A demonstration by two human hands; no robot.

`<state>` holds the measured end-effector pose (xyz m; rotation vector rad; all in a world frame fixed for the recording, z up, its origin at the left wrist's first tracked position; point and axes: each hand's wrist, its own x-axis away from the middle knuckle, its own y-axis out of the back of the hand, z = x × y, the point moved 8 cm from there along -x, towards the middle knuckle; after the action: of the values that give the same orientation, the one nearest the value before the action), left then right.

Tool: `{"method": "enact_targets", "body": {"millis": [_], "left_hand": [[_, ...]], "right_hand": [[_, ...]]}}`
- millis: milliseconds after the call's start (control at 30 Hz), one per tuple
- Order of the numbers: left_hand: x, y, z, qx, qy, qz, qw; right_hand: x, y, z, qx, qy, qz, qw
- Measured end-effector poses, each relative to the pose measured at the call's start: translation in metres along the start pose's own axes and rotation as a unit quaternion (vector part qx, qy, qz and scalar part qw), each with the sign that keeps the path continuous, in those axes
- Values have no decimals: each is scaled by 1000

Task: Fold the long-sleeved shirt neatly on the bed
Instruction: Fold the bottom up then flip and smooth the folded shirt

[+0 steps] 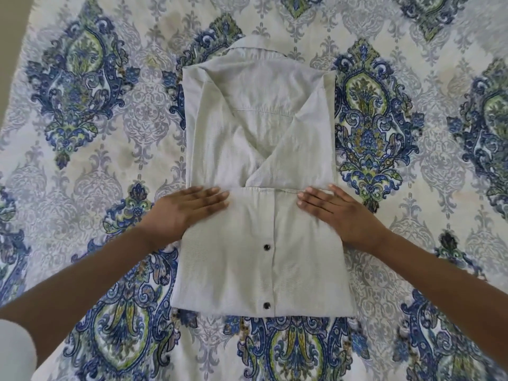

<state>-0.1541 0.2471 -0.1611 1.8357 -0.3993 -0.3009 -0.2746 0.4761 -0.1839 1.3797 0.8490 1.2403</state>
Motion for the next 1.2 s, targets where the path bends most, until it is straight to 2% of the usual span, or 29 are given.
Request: {"method": "enact_targets", "body": {"millis": [67,100,133,200,233,267,333,367,400,500,600,733,800,833,933,1067,1133,1200], "left_hand": [[-9,11,13,88,49,28,995],[-17,19,26,160,109,58,979],[-25,28,39,253,181,93,946],[-45,41,64,472,289,99,827],[-53,44,81,547,333,78,764],[-59,46,96,600,373,60,705],[-63,34,122,664,442,33,602],[-61,24,131,664,477,34,575],[-58,16,135,660,500,39,559],[-52,3,141,646,538,14,541],[-49,2,141,653,538,-24,532],[-36,6,135,649,546,-72,524],[-30,5,130,645,550,-79,525],[-30,5,129,642,550,-79,528],[-38,13,132,630,546,-80,546],[-33,9,143,582,583,-97,558],[-31,8,145,531,609,-102,581],[-31,17,144,455,628,-114,621]], "right_hand": [[-7,8,-4,-107,-6,47,993],[-14,19,-6,-199,-27,81,976],[-18,18,-22,-314,-79,115,939],[-27,22,-60,-540,-220,131,802],[-31,20,-82,-601,-286,113,738],[-35,17,-100,-646,-335,89,680],[-44,10,-114,-767,-363,65,525],[-48,3,-117,-789,-375,67,482],[-51,2,-113,-794,-383,76,466],[-55,3,-108,-810,-395,56,430],[-52,0,-111,-818,-409,4,405],[-57,12,-116,-797,-429,-73,418],[-60,17,-115,-765,-459,-73,446],[-60,17,-114,-750,-477,-63,454],[-61,21,-110,-756,-478,-38,446],[-56,16,-113,-726,-508,-49,461],[-51,8,-113,-708,-538,-47,455],[-47,5,-114,-662,-572,-40,483]]}}
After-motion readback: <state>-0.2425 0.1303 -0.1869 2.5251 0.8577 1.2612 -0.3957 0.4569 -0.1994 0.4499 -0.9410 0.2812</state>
